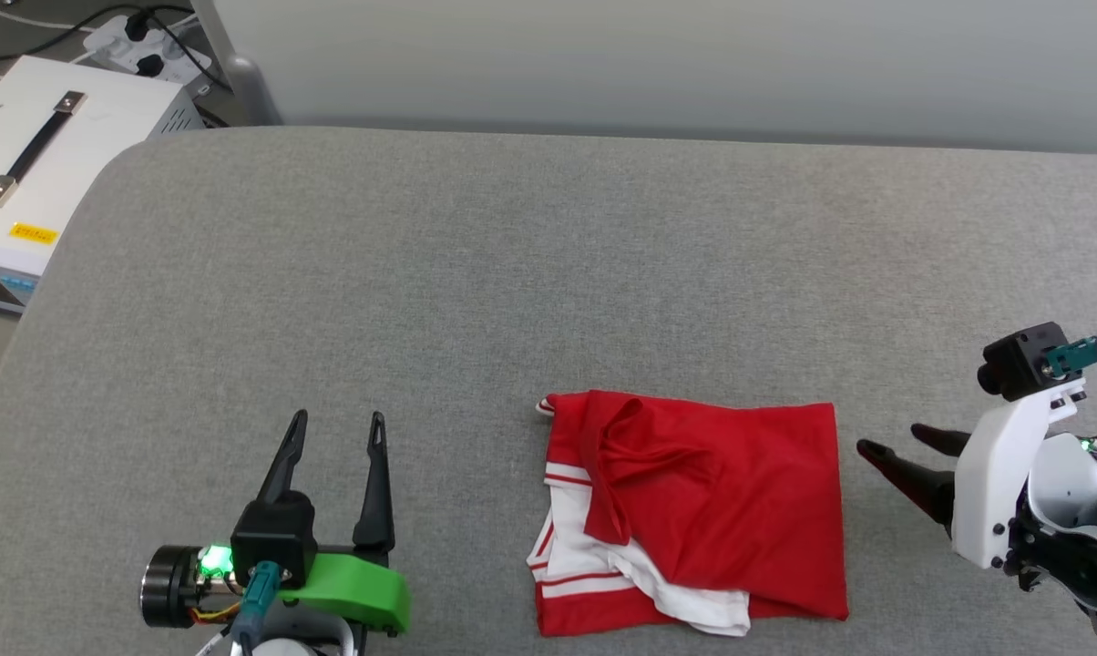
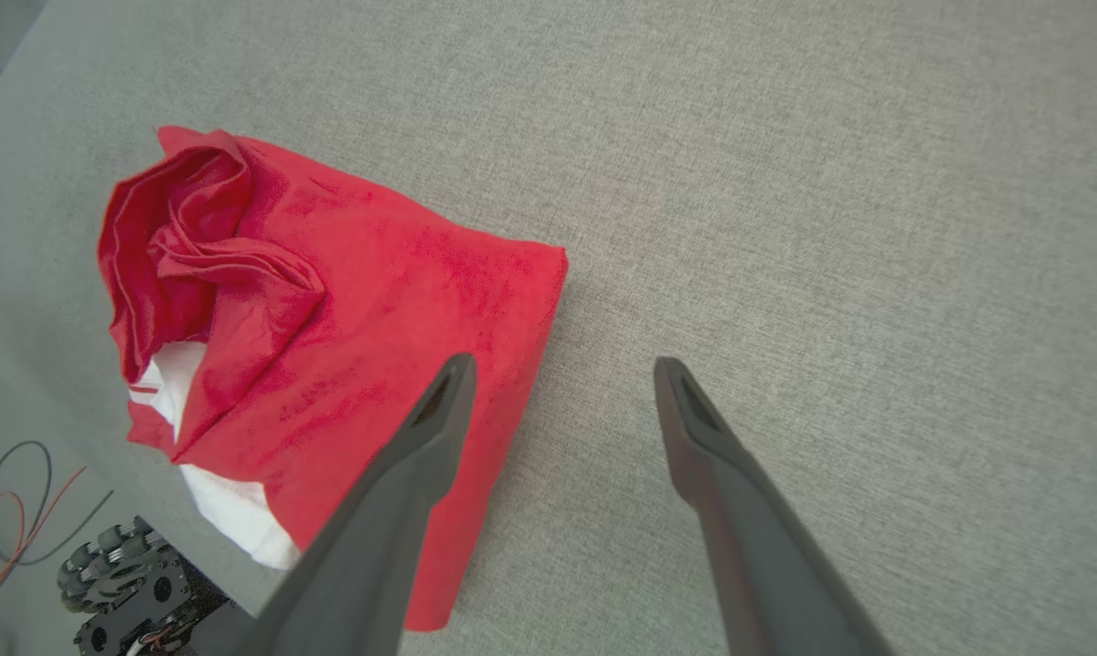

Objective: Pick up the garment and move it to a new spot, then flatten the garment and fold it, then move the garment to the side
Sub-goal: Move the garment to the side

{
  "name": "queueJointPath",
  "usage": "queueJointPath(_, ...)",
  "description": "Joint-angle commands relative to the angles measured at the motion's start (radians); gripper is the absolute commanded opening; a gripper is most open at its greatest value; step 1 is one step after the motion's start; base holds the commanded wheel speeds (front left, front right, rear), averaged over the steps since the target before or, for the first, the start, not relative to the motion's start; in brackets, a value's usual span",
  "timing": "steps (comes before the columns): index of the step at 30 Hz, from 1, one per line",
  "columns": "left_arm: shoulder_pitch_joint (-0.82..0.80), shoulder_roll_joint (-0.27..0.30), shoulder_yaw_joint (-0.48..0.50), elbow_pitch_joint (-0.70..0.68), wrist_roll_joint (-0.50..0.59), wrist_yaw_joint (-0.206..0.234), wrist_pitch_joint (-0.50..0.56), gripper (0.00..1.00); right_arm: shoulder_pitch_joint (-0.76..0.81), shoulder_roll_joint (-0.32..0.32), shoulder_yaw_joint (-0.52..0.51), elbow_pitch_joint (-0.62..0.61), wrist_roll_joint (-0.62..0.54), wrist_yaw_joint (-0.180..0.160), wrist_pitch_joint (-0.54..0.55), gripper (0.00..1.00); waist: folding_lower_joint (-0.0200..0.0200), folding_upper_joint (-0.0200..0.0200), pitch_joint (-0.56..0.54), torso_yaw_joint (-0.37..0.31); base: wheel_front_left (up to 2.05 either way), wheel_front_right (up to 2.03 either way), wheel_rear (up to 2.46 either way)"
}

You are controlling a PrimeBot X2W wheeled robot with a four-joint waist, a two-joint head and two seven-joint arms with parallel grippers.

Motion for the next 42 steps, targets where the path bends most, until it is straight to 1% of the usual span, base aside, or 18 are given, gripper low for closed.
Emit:
queueJointPath(1, -0.026, -0.006, -0.003, 0.002, 0.002, -0.007, -0.006, 1.00, 0.004, 0.004, 0.008, 0.005, 0.026, -0.001, 0.017, 1.00, 0.0000, -0.0001, 0.026, 0.021, 0.00, 0.00, 0.00)
queueJointPath(3, -0.044, -0.008, -0.008, 0.005, 0.003, -0.010, -0.006, 1.00, 0.004, 0.018, 0.025, 0.015, 0.067, -0.001, 0.046, 1.00, 0.0000, -0.0001, 0.043, 0.035, 0.00, 0.00, 0.00)
queueJointPath(6, -0.060, -0.011, -0.012, 0.004, 0.005, -0.009, -0.006, 1.00, -0.004, 0.033, 0.060, 0.034, 0.080, -0.001, 0.066, 1.00, 0.0000, -0.0001, 0.064, 0.050, 0.00, 0.00, 0.00)
queueJointPath(10, -0.074, -0.014, -0.017, 0.007, 0.006, -0.008, -0.006, 1.00, -0.022, 0.063, 0.108, 0.102, 0.083, -0.001, 0.074, 1.00, 0.0000, -0.0001, 0.088, 0.065, 0.00, 0.00, 0.00)
queueJointPath(15, -0.093, -0.018, -0.022, 0.012, 0.006, -0.008, -0.006, 1.00, -0.030, 0.089, 0.163, 0.215, 0.072, -0.001, 0.059, 1.00, 0.0000, -0.0001, 0.109, 0.079, 0.00, 0.00, 0.00)
queueJointPath(18, -0.100, -0.020, -0.025, 0.017, 0.005, -0.007, -0.006, 1.00, -0.034, 0.090, 0.194, 0.238, 0.068, -0.001, 0.018, 1.00, 0.0000, -0.0001, 0.109, 0.084, 0.00, 0.00, 0.00)
queueJointPath(20, -0.101, -0.021, -0.024, 0.019, 0.004, -0.005, -0.006, 1.00, -0.042, 0.086, 0.212, 0.235, 0.071, -0.001, -0.019, 0.29, 0.0000, -0.0001, 0.105, 0.083, 0.00, 0.00, 0.00)
queueJointPath(21, -0.099, -0.021, -0.022, 0.020, 0.004, -0.004, -0.006, 1.00, -0.051, 0.082, 0.221, 0.231, 0.071, -0.001, -0.040, 0.00, 0.0000, -0.0001, 0.101, 0.080, 0.00, 0.00, 0.00)
queueJointPath(27, -0.074, -0.021, -0.017, 0.028, 0.005, -0.003, -0.006, 1.00, -0.126, 0.036, 0.251, 0.175, 0.047, -0.001, -0.163, 0.00, 0.0000, -0.0001, 0.064, 0.046, 0.00, 0.00, 0.00)
queueJointPath(31, -0.049, -0.017, -0.010, 0.026, 0.006, -0.001, -0.006, 1.00, -0.169, -0.004, 0.276, 0.105, 0.030, -0.001, -0.206, 0.00, 0.0000, -0.0001, 0.037, -0.004, 0.00, 0.00, 0.00)
queueJointPath(37, -0.029, -0.012, -0.001, 0.016, 0.008, 0.000, -0.006, 1.00, -0.210, -0.082, 0.309, -0.025, 0.025, -0.001, -0.184, 0.00, 0.0000, -0.0001, 0.028, -0.116, 0.00, 0.00, 0.00)
queueJointPath(42, -0.044, -0.007, -0.002, 0.002, 0.014, -0.005, -0.006, 1.00, -0.240, -0.141, 0.290, -0.094, 0.031, -0.001, -0.150, 0.00, 0.0000, -0.0001, 0.062, -0.215, 0.00, 0.00, 0.00)
